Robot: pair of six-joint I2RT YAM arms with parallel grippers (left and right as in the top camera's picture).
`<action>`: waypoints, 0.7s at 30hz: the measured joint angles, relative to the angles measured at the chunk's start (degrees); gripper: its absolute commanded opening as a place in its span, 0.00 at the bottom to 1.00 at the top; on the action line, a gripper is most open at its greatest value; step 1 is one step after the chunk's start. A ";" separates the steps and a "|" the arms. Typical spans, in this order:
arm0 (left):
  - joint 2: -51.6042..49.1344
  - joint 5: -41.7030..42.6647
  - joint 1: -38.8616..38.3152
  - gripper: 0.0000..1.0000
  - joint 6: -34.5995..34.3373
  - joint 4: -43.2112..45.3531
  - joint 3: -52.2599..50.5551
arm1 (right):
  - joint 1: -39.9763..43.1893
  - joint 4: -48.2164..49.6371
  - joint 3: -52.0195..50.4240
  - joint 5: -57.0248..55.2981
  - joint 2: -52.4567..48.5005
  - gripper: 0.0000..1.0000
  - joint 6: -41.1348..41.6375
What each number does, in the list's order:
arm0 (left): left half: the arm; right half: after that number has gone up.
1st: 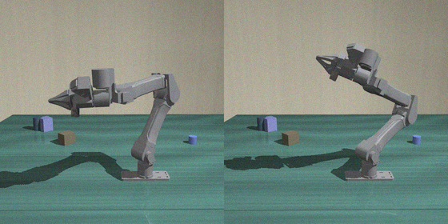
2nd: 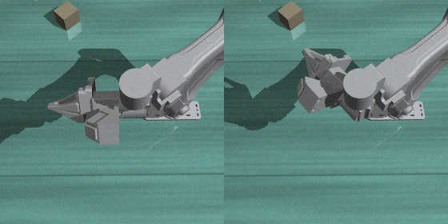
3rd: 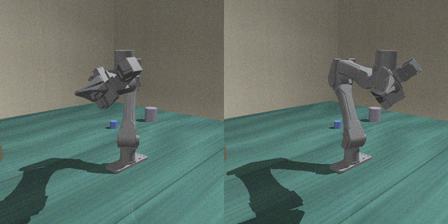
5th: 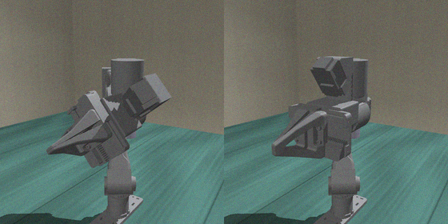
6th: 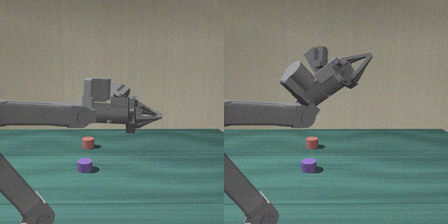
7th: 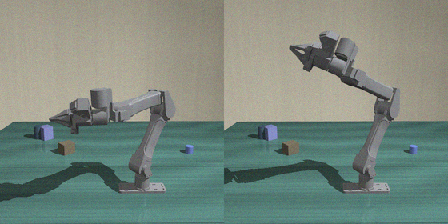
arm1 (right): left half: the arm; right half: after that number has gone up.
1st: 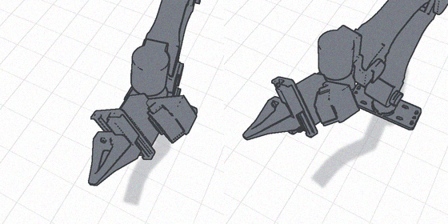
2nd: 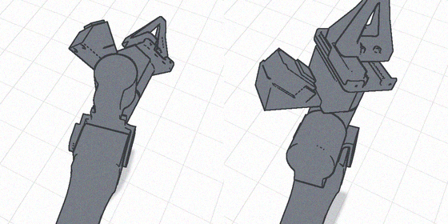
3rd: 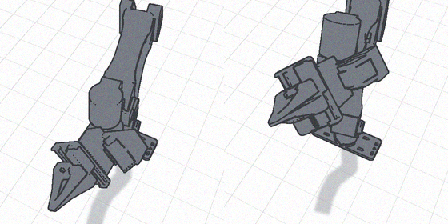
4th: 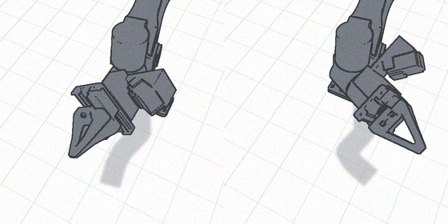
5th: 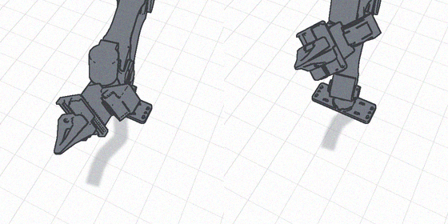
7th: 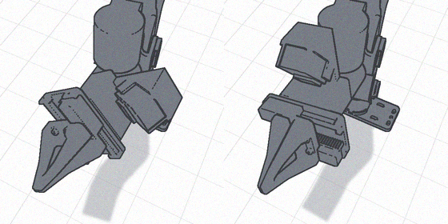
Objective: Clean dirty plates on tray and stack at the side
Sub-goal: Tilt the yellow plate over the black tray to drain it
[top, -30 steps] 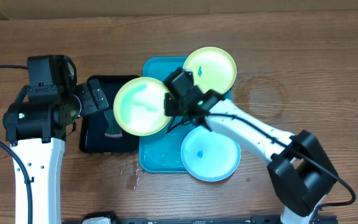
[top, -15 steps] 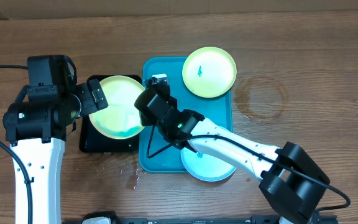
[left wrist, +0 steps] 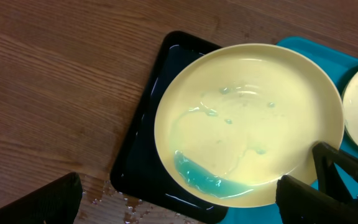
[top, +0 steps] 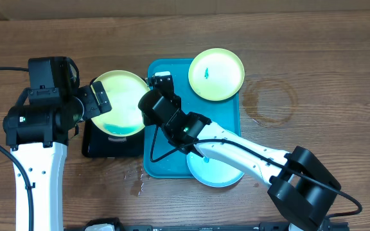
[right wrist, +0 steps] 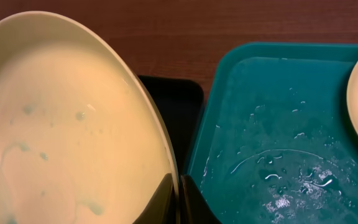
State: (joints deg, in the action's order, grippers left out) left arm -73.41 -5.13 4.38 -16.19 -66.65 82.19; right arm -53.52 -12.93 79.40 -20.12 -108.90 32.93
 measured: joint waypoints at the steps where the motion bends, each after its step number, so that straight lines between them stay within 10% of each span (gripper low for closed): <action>1: 0.00 0.00 0.00 1.00 0.00 0.00 0.00 | 0.00 0.35 0.00 -0.24 0.00 0.04 -0.04; 21: 0.00 0.00 0.00 1.00 0.00 0.02 0.00 | 0.17 6.95 0.00 -1.22 0.00 0.04 -7.52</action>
State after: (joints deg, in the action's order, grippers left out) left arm -73.41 -5.13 4.38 -16.19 -66.63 82.19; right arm -53.34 -5.98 79.40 -21.34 -108.90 25.41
